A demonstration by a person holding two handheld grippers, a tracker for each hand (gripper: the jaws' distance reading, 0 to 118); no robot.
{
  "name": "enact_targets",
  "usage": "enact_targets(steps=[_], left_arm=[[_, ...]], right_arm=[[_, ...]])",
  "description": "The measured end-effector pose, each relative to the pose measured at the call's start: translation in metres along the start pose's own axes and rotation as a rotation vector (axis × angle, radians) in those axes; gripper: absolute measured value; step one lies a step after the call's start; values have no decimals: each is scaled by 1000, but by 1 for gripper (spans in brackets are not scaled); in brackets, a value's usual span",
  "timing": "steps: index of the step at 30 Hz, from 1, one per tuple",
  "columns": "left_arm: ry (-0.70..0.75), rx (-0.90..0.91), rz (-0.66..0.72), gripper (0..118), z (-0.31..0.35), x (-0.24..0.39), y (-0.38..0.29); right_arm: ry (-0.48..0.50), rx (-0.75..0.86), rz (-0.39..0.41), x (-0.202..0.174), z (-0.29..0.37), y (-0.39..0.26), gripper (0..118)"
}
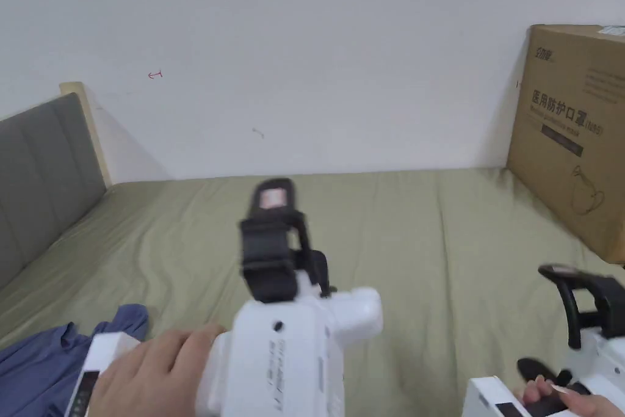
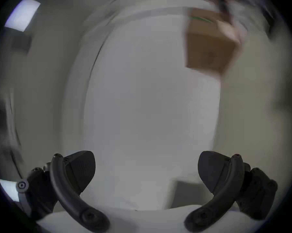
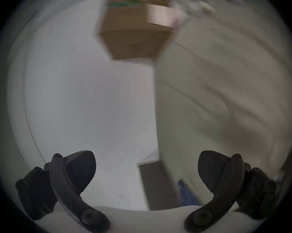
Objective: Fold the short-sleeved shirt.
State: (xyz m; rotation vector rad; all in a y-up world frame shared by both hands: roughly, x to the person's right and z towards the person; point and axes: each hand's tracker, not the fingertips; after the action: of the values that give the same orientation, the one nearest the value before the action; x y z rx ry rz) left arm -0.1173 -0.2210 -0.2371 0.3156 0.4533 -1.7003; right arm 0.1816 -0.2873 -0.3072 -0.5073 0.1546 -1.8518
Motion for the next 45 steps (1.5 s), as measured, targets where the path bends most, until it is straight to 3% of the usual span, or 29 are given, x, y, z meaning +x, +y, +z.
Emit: enact_targets(steps=[1, 2, 3, 4, 6, 8, 11, 13, 14, 15, 17, 19, 21, 23, 25, 27, 31, 36, 45], left_arm=[[24, 71, -112, 118, 5, 8, -3], [5, 100, -82, 118, 7, 9, -4], [-33, 87, 20, 118, 7, 1, -1], [-78, 24, 211, 118, 4, -9, 0], [-123, -81, 456, 118, -4, -29, -4], [-166, -183, 732, 118, -14, -49, -15], [-249, -343, 1167, 118, -29, -78, -45], [-328, -408, 1497, 118, -31, -73, -68], [-344, -416, 1611, 118, -31, -62, -77], [-329, -427, 1691, 118, -29, -60, -84], [-273, -431, 1734, 118, -25, -57, -92], [-225, -412, 1731, 118, -18, -56, -93], [-205, -396, 1745, 118, -16, -56, -99], [-207, -387, 1752, 118, -16, -56, -98], [-226, -400, 1713, 118, -20, -55, -95], [-246, -426, 1678, 118, -21, -54, -93], [-275, -433, 1661, 118, -20, -50, -92], [-344, -459, 1660, 118, -22, -45, -90], [-335, -430, 1604, 118, -16, -44, -83]], right_arm=[[-37, -5, -42, 16, 0, 2, 118], [-75, -5, -77, 27, 2, 4, 118], [-115, 19, -73, 36, 5, 4, 118], [-128, 32, -80, 40, 6, 8, 118], [-111, 45, -50, 33, 5, 13, 118], [-52, 79, 84, 10, 6, 8, 118], [49, 124, 443, -41, 6, -10, 118], [99, 180, 727, -70, 10, -30, 118], [103, 211, 845, -79, 12, -41, 118], [103, 234, 1013, -91, 13, -61, 118], [63, 273, 1341, -100, 14, -91, 118], [-51, 294, 1739, -98, 8, -117, 118], [-110, 413, 1967, -84, 5, -140, 118], [-95, 400, 2014, -75, 4, -145, 118], [-46, 294, 1947, -74, 2, -146, 118], [-66, 298, 1880, -76, 2, -142, 118], [-47, 262, 1835, -79, 1, -136, 118], [-18, 253, 1876, -77, 3, -142, 118], [-49, 335, 1889, -74, 5, -144, 118]])
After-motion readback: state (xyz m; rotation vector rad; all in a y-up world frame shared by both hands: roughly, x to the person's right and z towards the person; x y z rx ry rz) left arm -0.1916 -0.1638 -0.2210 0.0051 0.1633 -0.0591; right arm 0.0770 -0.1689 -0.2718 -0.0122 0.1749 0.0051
